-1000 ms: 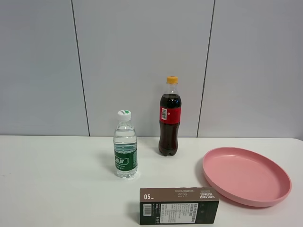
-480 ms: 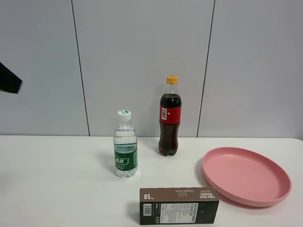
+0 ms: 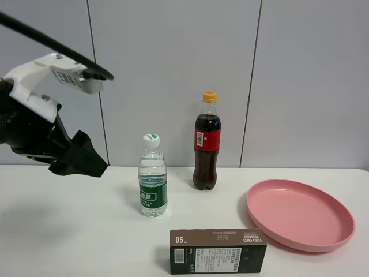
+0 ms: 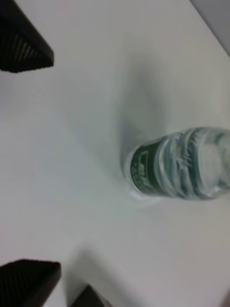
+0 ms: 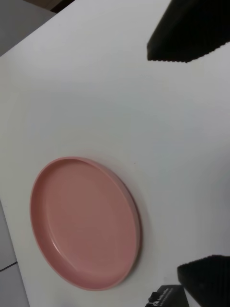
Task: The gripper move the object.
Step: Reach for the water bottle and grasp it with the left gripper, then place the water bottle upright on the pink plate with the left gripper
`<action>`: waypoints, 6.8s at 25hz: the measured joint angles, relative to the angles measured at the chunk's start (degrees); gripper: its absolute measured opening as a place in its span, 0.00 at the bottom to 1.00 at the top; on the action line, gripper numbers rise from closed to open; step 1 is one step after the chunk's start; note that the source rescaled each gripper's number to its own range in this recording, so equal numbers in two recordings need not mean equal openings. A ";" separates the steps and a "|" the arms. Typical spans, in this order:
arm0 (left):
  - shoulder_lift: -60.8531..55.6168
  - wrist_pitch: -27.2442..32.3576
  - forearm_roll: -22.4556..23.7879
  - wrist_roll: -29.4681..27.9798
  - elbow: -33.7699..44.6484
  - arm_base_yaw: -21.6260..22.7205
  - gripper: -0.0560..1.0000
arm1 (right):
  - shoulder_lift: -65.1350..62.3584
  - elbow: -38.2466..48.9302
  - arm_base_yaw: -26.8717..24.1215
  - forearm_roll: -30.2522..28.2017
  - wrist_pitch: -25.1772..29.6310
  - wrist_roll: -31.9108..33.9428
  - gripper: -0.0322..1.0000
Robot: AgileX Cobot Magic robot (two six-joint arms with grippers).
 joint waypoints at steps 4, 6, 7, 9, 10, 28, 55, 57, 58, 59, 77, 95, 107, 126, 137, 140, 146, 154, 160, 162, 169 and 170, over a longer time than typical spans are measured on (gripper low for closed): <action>0.80 -2.63 15.32 -19.62 0.00 0.00 0.70 | 0.00 0.00 0.00 0.00 0.00 0.00 1.00; 0.80 -4.91 23.51 -32.28 0.00 0.00 0.72 | 0.00 0.00 0.00 0.00 0.00 0.00 1.00; 0.80 -6.54 27.95 -37.51 0.16 0.00 0.72 | 0.00 0.00 0.00 0.00 0.00 0.00 1.00; 0.86 -9.99 35.59 -47.30 1.60 0.00 0.72 | 0.00 0.00 0.00 0.00 0.00 0.00 1.00; 0.93 -12.46 37.70 -51.03 2.40 0.00 0.72 | 0.00 0.00 0.00 0.00 0.00 0.00 1.00; 16.53 -47.84 65.47 -71.26 6.60 6.11 0.73 | 0.00 0.00 0.00 0.13 0.00 0.00 1.00; 31.11 -52.53 62.93 -60.91 -5.27 5.52 1.00 | 0.00 0.00 0.00 0.13 -0.04 0.00 1.00; 32.16 -52.53 62.93 -60.91 -6.81 4.56 1.00 | 0.00 0.00 0.00 0.13 -0.04 0.00 1.00; 32.76 -52.53 62.93 -60.85 -7.69 4.20 1.00 | 0.00 0.00 0.00 0.13 -0.04 0.00 1.00; 33.33 -52.53 62.82 -60.85 -8.57 3.80 1.00 | 0.00 0.00 0.00 0.13 -0.04 0.00 1.00; 41.29 -51.83 61.22 -57.38 -13.64 1.71 1.00 | 0.00 0.00 0.00 0.13 -0.04 0.00 1.00; 39.20 -49.78 62.69 -60.23 -13.55 1.42 0.06 | 0.00 0.00 0.00 0.13 -0.04 0.00 1.00; 20.67 -44.21 67.43 -64.53 -17.37 -9.21 0.06 | 0.00 0.00 0.00 0.13 -0.04 0.00 1.00; 40.46 -38.58 83.62 -93.12 -48.02 -19.44 0.06 | 0.00 0.00 0.00 0.13 -0.04 0.00 1.00; 54.05 -40.36 84.43 -90.88 -52.29 -19.44 0.06 | 0.00 0.00 0.00 0.13 -0.04 0.00 1.00; 55.15 -42.13 84.29 -90.75 -52.98 -19.44 0.06 | 0.00 0.00 0.00 0.13 -0.04 0.00 1.00; 57.11 -42.73 84.14 -87.98 -53.17 -19.49 0.06 | 0.00 0.00 0.00 0.13 -0.04 0.00 1.00; 58.40 -41.25 83.35 -82.80 -53.17 -19.49 0.06 | 0.00 0.00 0.00 0.13 -0.04 0.00 1.00; 58.66 -41.08 82.64 -80.96 -53.17 -19.49 0.06 | 0.00 0.00 0.00 0.13 -0.04 0.00 1.00; 58.66 -40.94 82.50 -79.77 -53.17 -19.60 0.06 | 0.00 0.00 0.00 0.13 -0.04 0.00 1.00; 58.70 -40.41 80.59 -76.45 -53.17 -21.18 0.06 | 0.00 0.00 0.00 0.13 -0.04 0.00 1.00; 58.78 -40.48 79.86 -76.18 -53.17 -21.18 0.06 | 0.00 0.00 0.00 0.13 -0.04 0.00 1.00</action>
